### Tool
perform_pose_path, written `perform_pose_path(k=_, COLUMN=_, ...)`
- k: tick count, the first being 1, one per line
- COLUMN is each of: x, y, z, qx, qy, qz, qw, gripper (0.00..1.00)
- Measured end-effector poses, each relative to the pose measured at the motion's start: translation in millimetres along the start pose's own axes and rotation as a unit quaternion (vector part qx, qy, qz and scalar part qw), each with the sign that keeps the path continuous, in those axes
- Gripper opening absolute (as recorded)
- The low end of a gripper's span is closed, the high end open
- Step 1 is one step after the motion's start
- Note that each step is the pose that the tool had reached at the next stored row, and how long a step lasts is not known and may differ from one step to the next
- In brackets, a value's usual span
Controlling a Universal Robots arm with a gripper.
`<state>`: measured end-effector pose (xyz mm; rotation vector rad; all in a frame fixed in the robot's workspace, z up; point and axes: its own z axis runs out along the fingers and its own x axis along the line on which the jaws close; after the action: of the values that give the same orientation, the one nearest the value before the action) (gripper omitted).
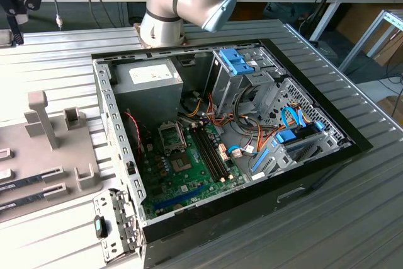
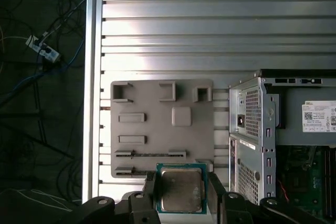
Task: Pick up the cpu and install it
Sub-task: 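Pick up the cpu and move it towards the insertion slot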
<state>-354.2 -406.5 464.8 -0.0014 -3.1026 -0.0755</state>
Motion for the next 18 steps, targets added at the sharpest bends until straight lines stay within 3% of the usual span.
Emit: perform_pose_path(k=18, x=-10.8, y=-0.2, z=3.4, qx=0.0, qy=0.0, qz=0.0, qw=1.0, gripper=0.47)
